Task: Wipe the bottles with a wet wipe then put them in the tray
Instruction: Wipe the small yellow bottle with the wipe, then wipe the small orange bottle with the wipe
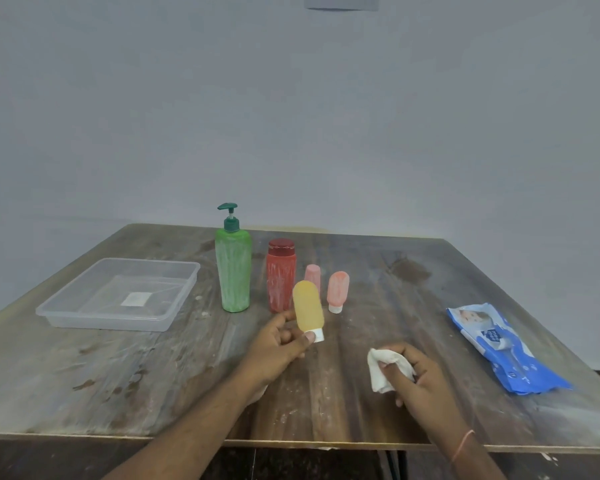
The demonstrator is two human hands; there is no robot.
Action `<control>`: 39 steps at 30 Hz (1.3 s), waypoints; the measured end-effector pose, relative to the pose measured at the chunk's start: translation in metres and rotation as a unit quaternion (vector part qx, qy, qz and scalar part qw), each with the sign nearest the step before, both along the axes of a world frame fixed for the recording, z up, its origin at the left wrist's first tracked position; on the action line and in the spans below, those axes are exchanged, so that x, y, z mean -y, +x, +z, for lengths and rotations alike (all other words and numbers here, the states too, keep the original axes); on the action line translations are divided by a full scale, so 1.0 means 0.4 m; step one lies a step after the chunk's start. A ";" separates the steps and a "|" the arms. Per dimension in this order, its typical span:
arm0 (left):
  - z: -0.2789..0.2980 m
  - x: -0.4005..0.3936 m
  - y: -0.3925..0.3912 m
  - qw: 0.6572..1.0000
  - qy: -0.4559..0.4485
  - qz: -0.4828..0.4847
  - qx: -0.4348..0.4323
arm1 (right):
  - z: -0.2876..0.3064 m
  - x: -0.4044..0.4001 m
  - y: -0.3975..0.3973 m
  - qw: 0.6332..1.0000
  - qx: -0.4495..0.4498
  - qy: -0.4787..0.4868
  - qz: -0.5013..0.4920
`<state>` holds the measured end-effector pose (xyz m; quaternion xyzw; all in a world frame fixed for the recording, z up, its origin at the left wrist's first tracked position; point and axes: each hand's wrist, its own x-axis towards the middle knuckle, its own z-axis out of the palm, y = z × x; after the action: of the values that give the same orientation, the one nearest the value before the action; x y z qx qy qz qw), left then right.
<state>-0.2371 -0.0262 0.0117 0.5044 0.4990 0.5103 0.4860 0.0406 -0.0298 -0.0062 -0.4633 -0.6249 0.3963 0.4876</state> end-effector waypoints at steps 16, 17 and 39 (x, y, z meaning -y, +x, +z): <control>0.004 -0.311 0.332 0.971 -0.008 -0.043 -0.236 | -0.024 -0.015 0.059 0.998 -0.041 -0.001 0.047; 0.005 -0.326 0.338 0.968 -0.014 -0.035 -0.248 | -0.025 -0.016 0.060 0.998 -0.039 -0.001 0.047; -0.029 -0.325 0.362 0.961 0.012 0.019 -0.274 | -0.021 -0.017 0.060 0.998 -0.028 0.021 0.044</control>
<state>-0.0923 0.1037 0.0003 0.6214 0.6164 0.3675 0.3145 0.0646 -0.0231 -0.0147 -0.4133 -0.6392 0.4169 0.4968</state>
